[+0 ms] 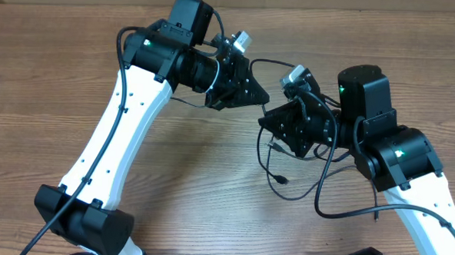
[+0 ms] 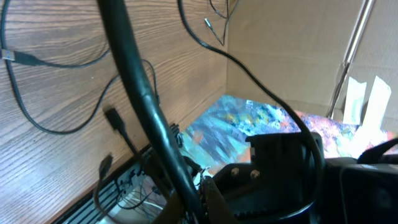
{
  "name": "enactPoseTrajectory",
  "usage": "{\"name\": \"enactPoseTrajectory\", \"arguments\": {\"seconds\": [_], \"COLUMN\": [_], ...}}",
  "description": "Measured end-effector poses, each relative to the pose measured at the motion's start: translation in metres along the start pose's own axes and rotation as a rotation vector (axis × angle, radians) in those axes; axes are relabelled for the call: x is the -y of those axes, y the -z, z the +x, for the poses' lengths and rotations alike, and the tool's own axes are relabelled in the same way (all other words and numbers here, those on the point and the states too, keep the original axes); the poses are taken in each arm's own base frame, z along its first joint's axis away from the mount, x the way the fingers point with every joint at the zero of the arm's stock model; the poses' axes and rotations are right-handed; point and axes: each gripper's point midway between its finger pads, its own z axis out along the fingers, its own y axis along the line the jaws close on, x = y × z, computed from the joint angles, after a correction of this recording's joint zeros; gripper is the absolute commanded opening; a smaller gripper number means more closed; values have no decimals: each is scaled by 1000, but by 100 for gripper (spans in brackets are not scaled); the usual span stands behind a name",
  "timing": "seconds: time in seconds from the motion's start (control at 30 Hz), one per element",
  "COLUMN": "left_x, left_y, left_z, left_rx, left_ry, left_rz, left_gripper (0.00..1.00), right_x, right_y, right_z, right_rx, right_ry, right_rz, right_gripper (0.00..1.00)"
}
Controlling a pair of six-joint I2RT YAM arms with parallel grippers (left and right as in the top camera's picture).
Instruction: Untangle cables
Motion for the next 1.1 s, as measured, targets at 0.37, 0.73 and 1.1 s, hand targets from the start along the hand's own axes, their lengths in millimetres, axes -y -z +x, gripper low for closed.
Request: {"name": "enactPoseTrajectory", "arguments": {"seconds": [0.37, 0.73, 1.1], "left_x": [-12, -81, -105], "left_y": [-1, 26, 50], "left_z": [-6, -44, -60], "left_rx": [40, 295, 415], "left_ry": [10, 34, 31], "left_rz": [-72, -489, -674], "left_gripper": [100, 100, 100], "right_x": [30, 153, 334], "right_y": [1, 67, 167], "right_z": [0, -22, -41], "right_rx": [-3, 146, 435], "right_ry": [-34, -152, -167], "right_rz": [172, 795, 1257], "right_gripper": [4, 4, 4]}}
